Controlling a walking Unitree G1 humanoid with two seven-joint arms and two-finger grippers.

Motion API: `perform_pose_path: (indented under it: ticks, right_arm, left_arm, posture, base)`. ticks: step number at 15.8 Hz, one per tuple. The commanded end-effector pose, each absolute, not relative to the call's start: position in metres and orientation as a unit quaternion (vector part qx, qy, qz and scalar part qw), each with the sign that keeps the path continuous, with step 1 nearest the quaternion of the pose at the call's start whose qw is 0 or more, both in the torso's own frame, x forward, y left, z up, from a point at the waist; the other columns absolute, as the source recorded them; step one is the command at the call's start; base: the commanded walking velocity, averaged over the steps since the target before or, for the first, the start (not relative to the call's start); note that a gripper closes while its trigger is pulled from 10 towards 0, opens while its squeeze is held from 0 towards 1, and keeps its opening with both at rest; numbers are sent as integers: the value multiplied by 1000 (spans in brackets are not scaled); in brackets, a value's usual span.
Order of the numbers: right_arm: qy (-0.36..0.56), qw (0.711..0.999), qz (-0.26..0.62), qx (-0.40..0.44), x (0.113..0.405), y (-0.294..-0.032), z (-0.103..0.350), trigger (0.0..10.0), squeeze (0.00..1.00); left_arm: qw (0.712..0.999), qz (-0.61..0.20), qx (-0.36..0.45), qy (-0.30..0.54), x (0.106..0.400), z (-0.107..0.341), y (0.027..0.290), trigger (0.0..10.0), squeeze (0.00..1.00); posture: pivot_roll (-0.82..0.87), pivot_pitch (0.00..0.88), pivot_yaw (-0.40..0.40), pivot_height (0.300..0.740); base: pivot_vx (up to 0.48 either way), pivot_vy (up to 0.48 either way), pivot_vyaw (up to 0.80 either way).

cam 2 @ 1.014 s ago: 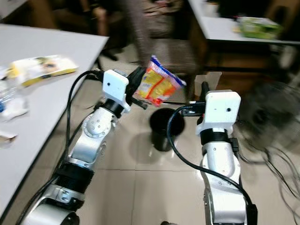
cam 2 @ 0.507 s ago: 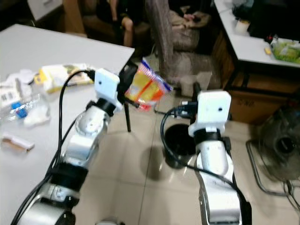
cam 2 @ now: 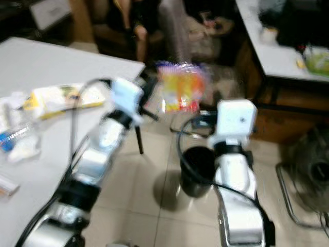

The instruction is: Picking trash to rubbish bin

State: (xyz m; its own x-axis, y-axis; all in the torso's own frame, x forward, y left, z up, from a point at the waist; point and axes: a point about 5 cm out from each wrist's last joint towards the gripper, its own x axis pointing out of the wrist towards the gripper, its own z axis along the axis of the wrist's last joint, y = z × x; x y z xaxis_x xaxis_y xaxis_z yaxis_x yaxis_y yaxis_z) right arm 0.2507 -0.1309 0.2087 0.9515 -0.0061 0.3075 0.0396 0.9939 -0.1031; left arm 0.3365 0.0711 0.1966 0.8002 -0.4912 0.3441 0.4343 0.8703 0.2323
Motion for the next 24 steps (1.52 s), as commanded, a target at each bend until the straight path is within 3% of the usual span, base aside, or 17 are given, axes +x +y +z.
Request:
perform_pose_path:
  ticks: [1, 13, 24]
  right_arm:
    - [-153, 986, -25, -61, 251, -139, 208, 10000, 0]
    - [-149, 987, -22, -60, 250, -137, 206, 10000, 0]
    - [-146, 987, -19, -61, 248, -134, 202, 10000, 0]
  left_arm:
    - [939, -271, 69, -198, 333, 196, 55, 10000, 0]
    - [936, -295, 61, -181, 327, 189, 47, 10000, 0]
    - [935, -310, 65, -161, 329, 182, 47, 10000, 0]
  posture:
    - [112, 85, -30, 740]
    - [103, 98, -32, 740]
    - [101, 104, -20, 740]
  base:
    - [0, 0, -800]
    - [0, 0, -785]
    - [275, 0, 0]
